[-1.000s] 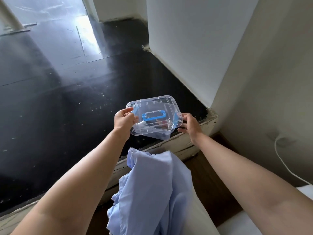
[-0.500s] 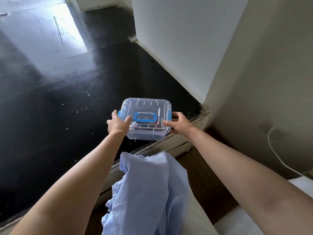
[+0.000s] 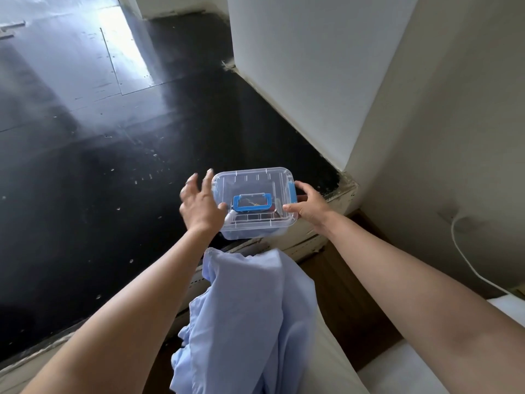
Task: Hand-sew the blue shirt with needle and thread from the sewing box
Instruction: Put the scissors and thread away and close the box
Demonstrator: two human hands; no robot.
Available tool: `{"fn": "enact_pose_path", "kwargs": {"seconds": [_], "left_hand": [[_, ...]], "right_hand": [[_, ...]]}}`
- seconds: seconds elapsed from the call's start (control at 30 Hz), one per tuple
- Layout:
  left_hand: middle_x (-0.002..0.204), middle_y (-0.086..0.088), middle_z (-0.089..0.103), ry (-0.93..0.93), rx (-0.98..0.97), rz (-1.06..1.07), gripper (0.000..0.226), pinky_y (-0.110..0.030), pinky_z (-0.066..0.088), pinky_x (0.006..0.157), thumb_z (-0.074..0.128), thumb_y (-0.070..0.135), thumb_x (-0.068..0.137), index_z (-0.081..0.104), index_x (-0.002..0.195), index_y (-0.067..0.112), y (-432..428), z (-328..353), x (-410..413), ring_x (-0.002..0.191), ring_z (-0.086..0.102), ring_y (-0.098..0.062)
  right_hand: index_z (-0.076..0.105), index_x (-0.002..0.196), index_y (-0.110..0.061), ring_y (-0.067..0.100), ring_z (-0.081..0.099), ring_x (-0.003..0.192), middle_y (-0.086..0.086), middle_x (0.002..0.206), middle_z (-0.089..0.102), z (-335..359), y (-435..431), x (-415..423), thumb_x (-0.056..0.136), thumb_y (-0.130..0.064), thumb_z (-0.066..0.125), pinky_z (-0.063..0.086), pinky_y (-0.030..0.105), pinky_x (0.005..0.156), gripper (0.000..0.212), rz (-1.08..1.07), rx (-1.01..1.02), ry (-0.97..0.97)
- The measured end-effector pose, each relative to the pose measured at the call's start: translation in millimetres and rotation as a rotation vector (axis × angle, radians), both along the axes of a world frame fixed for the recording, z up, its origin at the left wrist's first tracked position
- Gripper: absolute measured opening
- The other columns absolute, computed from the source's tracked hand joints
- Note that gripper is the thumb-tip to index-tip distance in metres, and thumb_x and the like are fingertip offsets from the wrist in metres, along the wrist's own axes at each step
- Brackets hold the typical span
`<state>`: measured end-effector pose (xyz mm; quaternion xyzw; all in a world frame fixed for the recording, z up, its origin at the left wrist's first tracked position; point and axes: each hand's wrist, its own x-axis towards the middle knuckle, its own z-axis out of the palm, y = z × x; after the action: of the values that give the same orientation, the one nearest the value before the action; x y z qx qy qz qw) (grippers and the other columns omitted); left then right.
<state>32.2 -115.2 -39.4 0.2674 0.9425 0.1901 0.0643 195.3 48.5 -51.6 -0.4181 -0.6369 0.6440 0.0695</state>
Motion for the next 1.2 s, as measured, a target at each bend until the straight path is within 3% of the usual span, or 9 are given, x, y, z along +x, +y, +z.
{"fn": "enact_pose_path", "kwargs": {"seconds": [0.07,0.13,0.27,0.43,0.63,0.8,0.97,1.03,1.2], "left_hand": [[0.164,-0.005,0.004,0.104,-0.059,-0.26,0.076,-0.054,0.02,0.117,0.059,0.049,0.091,0.017,0.154,0.036,17.9,3.2,11.0,0.15,0.004,-0.029],[0.164,-0.001,-0.003,0.024,-0.166,-0.419,0.075,-0.065,0.007,0.114,0.046,0.066,0.09,0.013,0.153,0.042,34.4,-0.6,26.3,0.151,-0.002,-0.03],[0.164,-0.001,0.002,-0.007,-0.252,-0.455,0.071,-0.076,-0.005,0.107,0.045,0.072,0.085,0.026,0.148,0.045,46.1,-12.1,40.7,0.15,0.0,-0.032],[0.164,0.001,-0.004,-0.017,-0.275,-0.446,0.075,-0.074,-0.011,0.105,0.042,0.077,0.083,0.022,0.149,0.047,46.4,-14.0,38.3,0.15,-0.006,-0.031],[0.164,-0.001,-0.012,-0.06,-0.314,-0.434,0.089,-0.075,-0.015,0.105,0.033,0.085,0.074,0.014,0.151,0.046,47.7,-13.4,40.3,0.149,-0.014,-0.032],[0.163,0.0,-0.015,-0.061,-0.294,-0.438,0.1,-0.072,-0.019,0.105,0.026,0.09,0.063,0.012,0.152,0.046,42.8,-15.2,40.5,0.149,-0.017,-0.031],[0.164,0.001,-0.011,-0.096,-0.262,-0.416,0.089,-0.073,-0.019,0.105,0.042,0.085,0.072,0.025,0.148,0.042,35.4,-10.1,34.6,0.149,-0.015,-0.029],[0.164,0.001,-0.01,-0.112,-0.255,-0.397,0.094,-0.072,-0.018,0.105,0.043,0.087,0.067,0.027,0.146,0.04,32.6,-9.1,36.0,0.149,-0.015,-0.029],[0.163,0.0,-0.013,-0.117,-0.313,-0.423,0.102,-0.074,-0.015,0.105,0.044,0.089,0.063,0.02,0.15,0.041,31.9,-6.1,33.2,0.149,-0.017,-0.03]], "right_hand": [[0.03,0.15,-0.025,0.026,0.054,0.121,0.009,0.139,0.047,0.2,-0.5,1.1,0.087,-0.012,0.069,0.053,0.042,0.094,0.075,0.017,-0.014,0.002],[0.033,0.148,-0.025,0.022,0.063,0.106,0.01,0.133,0.053,-0.4,0.0,3.2,0.094,-0.018,0.062,0.058,0.037,0.081,0.062,0.003,-0.082,0.03],[0.037,0.144,-0.017,0.013,0.064,0.088,0.01,0.125,0.058,-1.4,7.5,6.9,0.1,-0.025,0.053,0.052,0.024,0.061,0.047,-0.079,-0.123,-0.009],[0.055,0.125,-0.009,0.022,0.067,0.102,0.013,0.116,0.066,-4.9,8.4,2.1,0.1,-0.027,0.052,0.056,0.032,0.078,0.031,0.014,-0.26,-0.048],[0.061,0.118,-0.002,0.026,0.069,0.099,0.017,0.109,0.069,-7.2,14.0,-4.2,0.096,-0.016,0.058,0.057,0.038,0.088,0.026,-0.043,-0.171,-0.024],[0.057,0.12,-0.009,0.019,0.067,0.092,0.007,0.101,0.068,-8.2,10.0,-0.6,0.096,-0.025,0.059,0.054,0.029,0.072,0.029,-0.026,-0.17,-0.028],[0.05,0.127,-0.02,0.021,0.049,0.12,0.004,0.128,0.054,-17.8,1.7,-0.2,0.094,-0.039,0.06,0.043,0.047,0.106,0.04,0.045,-0.311,-0.038],[0.055,0.13,-0.018,0.024,0.057,0.117,0.009,0.128,0.06,-18.9,-2.7,-1.7,0.096,-0.037,0.056,0.049,0.042,0.101,0.038,0.093,-0.427,0.013],[0.065,0.117,-0.007,0.016,0.067,0.089,0.011,0.104,0.071,-14.6,0.2,-3.4,0.097,-0.023,0.057,0.053,0.026,0.073,0.027,0.035,-0.34,0.057]]}}
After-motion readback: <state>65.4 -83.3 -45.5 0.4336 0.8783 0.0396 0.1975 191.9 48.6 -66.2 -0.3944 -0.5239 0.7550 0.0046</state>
